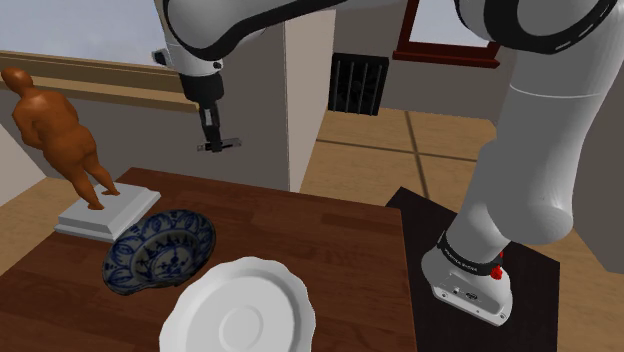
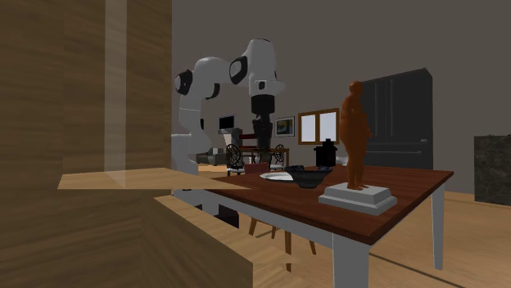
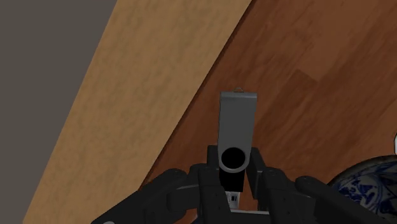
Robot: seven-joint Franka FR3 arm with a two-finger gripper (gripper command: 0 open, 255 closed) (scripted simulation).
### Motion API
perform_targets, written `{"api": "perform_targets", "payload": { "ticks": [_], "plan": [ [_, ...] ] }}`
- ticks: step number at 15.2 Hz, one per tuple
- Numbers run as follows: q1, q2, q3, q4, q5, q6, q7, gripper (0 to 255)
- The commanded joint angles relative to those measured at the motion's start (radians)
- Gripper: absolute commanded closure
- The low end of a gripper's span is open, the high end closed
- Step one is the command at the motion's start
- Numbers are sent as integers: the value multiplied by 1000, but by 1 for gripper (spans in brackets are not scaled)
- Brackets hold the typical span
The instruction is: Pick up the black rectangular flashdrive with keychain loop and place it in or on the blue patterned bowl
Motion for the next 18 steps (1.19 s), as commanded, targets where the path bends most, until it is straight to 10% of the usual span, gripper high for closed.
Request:
{"api": "perform_targets", "payload": {
  "ticks": [1,18],
  "plan": [
    [27,1,16,-3,-5,4,45,255],
    [259,148,126,176,-73,-34,392,255]
  ]
}}
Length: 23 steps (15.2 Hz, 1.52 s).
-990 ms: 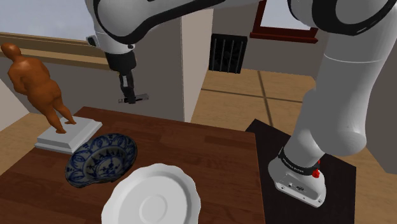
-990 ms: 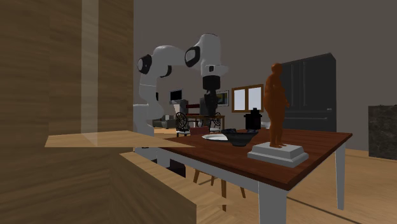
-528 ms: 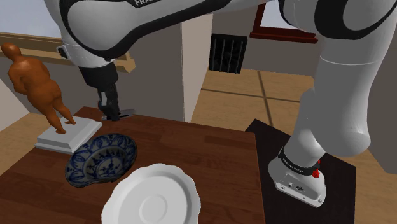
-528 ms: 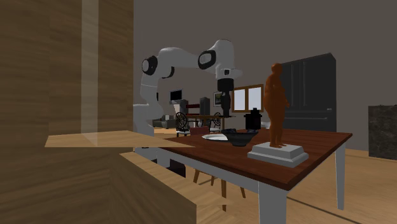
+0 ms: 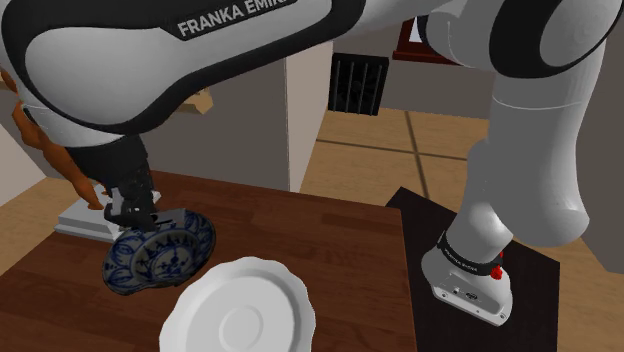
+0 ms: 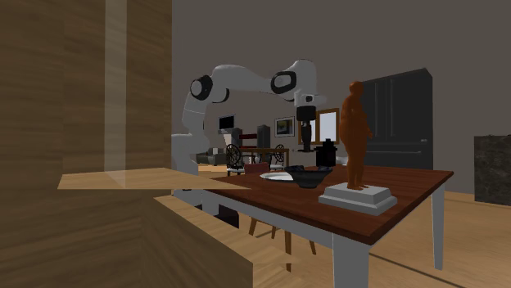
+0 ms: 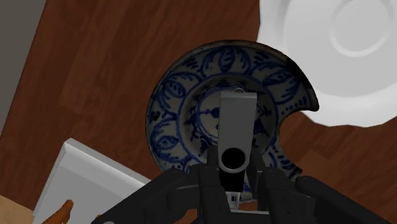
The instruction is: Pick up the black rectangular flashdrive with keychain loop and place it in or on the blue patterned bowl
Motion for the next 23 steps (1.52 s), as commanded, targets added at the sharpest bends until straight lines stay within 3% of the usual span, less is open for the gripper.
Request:
{"api": "perform_targets", "payload": {
  "ticks": [1,12,20,21,23],
  "plan": [
    [5,11,0,-8,-3,19,8,255],
    [4,40,-4,-111,-14,150,15,255],
    [4,40,-4,-111,-14,150,15,255],
    [4,40,-4,-111,-14,150,15,0],
    [4,40,-4,-111,-14,150,15,0]
  ]
}}
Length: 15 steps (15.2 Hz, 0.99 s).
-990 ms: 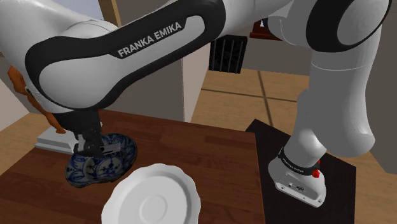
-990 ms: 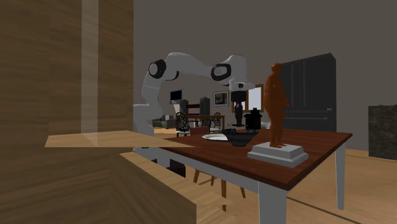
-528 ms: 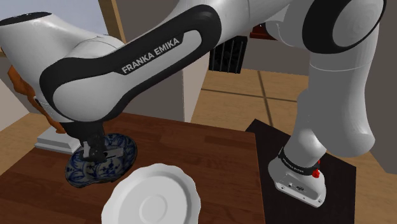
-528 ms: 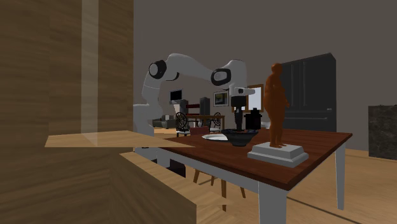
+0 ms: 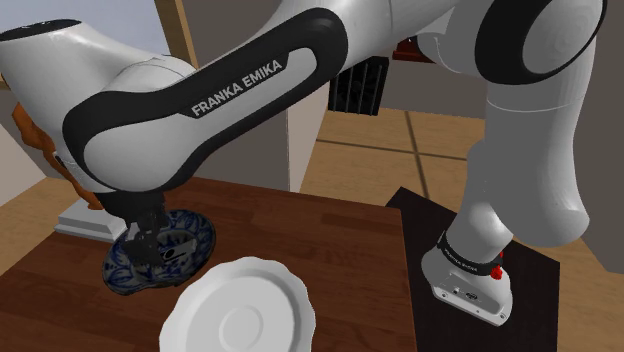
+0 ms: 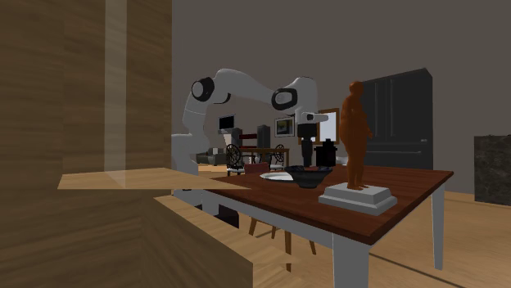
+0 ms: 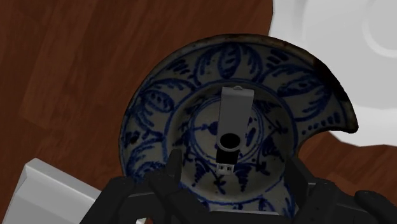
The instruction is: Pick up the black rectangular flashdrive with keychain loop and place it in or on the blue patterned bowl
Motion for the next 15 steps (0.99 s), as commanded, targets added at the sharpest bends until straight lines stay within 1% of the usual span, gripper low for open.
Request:
{"api": "perform_targets", "payload": {
  "ticks": [1,3,7,15],
  "plan": [
    [0,0,0,0,0,0,0,0],
    [0,0,0,0,0,0,0,0],
    [-1,-32,5,82,10,-113,-7,0],
    [-1,-32,4,82,10,-113,-7,0]
  ]
}}
